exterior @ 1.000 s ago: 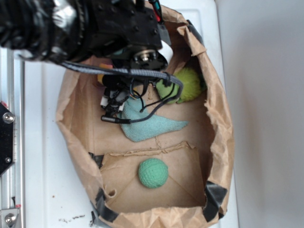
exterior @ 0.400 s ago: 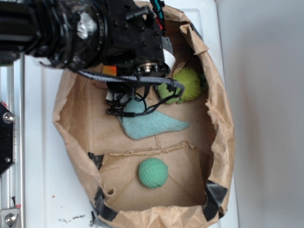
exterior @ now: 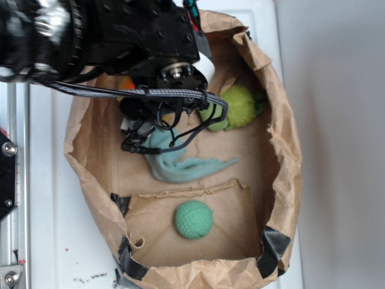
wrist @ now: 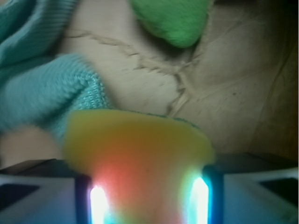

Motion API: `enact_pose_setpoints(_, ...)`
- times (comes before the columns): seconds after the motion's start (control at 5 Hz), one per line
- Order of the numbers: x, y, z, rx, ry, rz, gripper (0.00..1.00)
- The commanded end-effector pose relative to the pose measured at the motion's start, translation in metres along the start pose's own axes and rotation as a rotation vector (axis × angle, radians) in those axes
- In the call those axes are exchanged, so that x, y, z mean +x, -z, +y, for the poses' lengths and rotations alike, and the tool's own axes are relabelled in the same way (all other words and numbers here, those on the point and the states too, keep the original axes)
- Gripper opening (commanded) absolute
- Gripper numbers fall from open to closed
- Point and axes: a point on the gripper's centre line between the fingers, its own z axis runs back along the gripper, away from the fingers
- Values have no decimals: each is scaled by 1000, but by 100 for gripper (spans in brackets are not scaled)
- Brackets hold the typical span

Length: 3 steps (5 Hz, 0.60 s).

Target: Grab the green sponge.

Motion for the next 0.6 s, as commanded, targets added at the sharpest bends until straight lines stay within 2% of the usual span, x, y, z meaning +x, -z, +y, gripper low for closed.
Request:
enact_pose_setpoints(0.0, 27, -52, -18, 15, 5, -135, 0)
enact_pose_setpoints(0.2, 46, -66, -37, 19, -20, -175, 0)
enact_pose_setpoints(0.4, 53, -73, -48, 33, -37, -172, 0)
